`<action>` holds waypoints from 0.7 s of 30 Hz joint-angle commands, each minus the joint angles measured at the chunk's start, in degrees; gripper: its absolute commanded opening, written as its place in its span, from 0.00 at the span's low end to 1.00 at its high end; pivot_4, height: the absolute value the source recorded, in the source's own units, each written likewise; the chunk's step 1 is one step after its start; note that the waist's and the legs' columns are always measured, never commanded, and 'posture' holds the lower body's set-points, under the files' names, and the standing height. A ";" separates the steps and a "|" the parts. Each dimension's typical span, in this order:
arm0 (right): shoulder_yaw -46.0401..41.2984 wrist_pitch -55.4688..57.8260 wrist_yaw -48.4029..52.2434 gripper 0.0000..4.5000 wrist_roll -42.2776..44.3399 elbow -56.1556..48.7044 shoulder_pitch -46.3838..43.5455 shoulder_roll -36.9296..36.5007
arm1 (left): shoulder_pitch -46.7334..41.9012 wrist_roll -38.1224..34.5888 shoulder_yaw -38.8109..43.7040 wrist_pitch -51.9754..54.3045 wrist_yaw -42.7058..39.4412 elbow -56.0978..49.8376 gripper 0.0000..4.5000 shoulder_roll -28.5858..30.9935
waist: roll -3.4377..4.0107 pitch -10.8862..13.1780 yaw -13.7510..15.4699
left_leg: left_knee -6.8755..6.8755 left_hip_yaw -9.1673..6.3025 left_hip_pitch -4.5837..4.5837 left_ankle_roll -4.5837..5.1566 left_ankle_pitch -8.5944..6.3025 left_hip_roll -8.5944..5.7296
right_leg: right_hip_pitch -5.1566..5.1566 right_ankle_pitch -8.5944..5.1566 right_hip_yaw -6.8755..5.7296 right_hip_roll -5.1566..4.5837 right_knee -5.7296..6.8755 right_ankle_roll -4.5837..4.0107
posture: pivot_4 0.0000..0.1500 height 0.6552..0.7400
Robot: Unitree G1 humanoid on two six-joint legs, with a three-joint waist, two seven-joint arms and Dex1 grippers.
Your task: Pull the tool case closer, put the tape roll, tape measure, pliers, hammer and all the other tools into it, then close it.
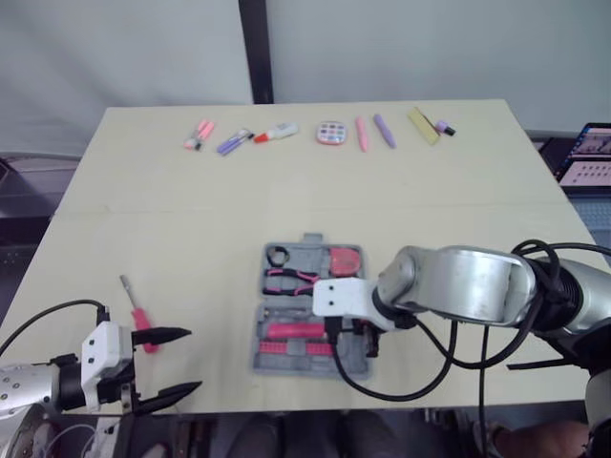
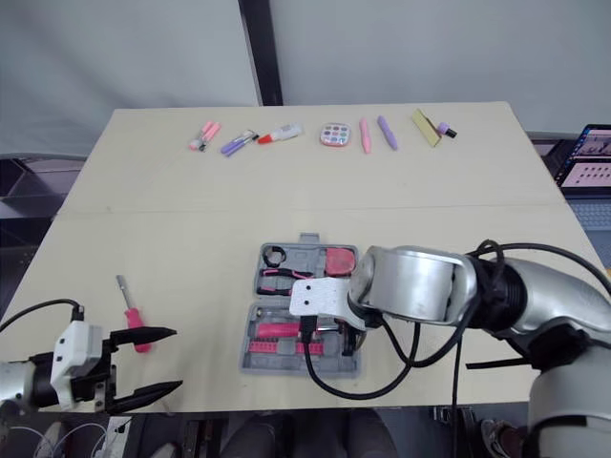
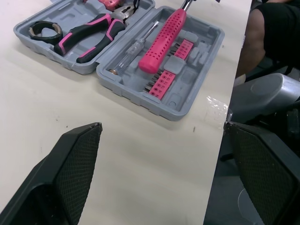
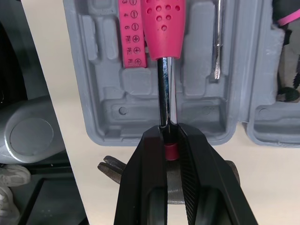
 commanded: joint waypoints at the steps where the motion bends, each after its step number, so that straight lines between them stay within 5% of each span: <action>1: 0.05 0.10 -2.10 0.01 0.58 0.41 0.16 1.03 | 1.14 -0.65 2.40 -0.42 -0.71 -0.99 1.00 0.46 | 0.00 0.00 -0.06 | 0.00 0.00 0.01 0.00 0.00 0.00 | 0.00 0.00 -0.01 0.00 0.00 0.00 | 1.00 0.92; 21: -0.35 0.10 -7.99 0.01 1.35 6.71 1.16 7.12 | 1.51 -1.22 2.82 3.44 1.24 -5.97 1.00 0.94 | -0.03 -0.02 -1.07 | -0.02 -0.07 0.07 -0.01 0.01 0.00 | 0.02 0.00 -0.04 0.00 0.10 0.00 | 1.00 0.92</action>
